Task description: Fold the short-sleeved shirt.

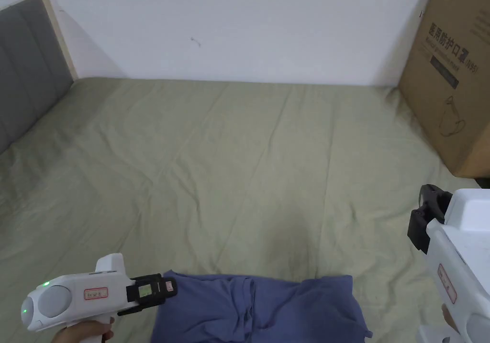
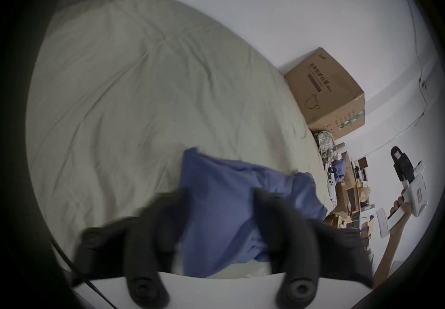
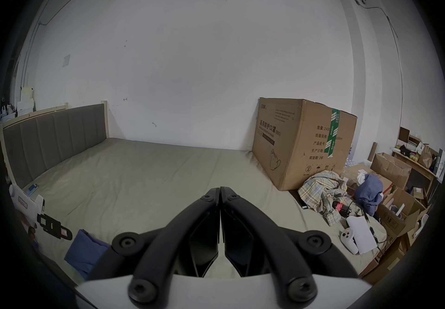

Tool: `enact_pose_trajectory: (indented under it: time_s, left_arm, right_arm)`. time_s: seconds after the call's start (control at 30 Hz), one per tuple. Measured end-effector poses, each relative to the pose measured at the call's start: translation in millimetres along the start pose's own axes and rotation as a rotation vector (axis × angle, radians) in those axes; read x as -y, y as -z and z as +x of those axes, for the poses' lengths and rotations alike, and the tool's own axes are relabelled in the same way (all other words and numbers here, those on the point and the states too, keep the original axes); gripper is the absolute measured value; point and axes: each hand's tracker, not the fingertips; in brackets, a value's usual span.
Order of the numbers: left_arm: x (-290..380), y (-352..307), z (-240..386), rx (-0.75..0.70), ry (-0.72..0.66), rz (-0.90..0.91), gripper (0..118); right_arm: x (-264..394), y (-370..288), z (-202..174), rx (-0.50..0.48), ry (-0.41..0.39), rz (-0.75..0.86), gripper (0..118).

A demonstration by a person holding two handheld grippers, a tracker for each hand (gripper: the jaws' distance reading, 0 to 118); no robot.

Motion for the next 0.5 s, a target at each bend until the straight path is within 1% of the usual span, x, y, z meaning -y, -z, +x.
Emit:
enact_pose_trajectory:
  time_s: [0.07, 0.1, 0.2, 0.23, 0.3, 0.37, 0.43, 0.5]
  left_arm:
    - [3.3, 9.2, -9.3, -0.036, -0.022, -0.060, 103]
    - [4.9, 13.3, -13.9, -0.036, -0.016, -0.079, 108]
    - [11.2, 20.9, -21.1, -0.022, -0.027, -0.067, 106]
    - [11.0, 24.5, -24.4, -0.018, -0.041, -0.074, 103]
    - [12.4, 31.7, -29.2, -0.001, -0.055, -0.091, 84]
    - [13.6, 35.9, -27.3, -0.008, -0.039, -0.090, 65]
    - [13.4, 39.5, -23.1, -0.010, -0.013, -0.085, 57]
    - [13.0, 43.5, -19.3, -0.003, 0.002, -0.100, 42]
  right_arm:
    - [0.2, 1.4, -2.6, -0.006, -0.007, -0.008, 0]
    - [0.9, 2.2, -4.0, -0.006, -0.012, -0.011, 0]
    - [1.2, 2.9, -5.6, -0.006, -0.022, -0.018, 0]
    - [1.6, 3.2, -6.1, -0.005, -0.026, -0.019, 0]
    - [1.9, 4.0, -6.2, -0.002, -0.030, -0.024, 0]
    - [2.5, 4.6, -5.8, 0.001, -0.031, -0.029, 0]
    - [3.4, 4.8, -5.2, 0.005, -0.032, -0.031, 0]
    - [4.1, 5.3, -4.4, 0.007, -0.035, -0.038, 0]
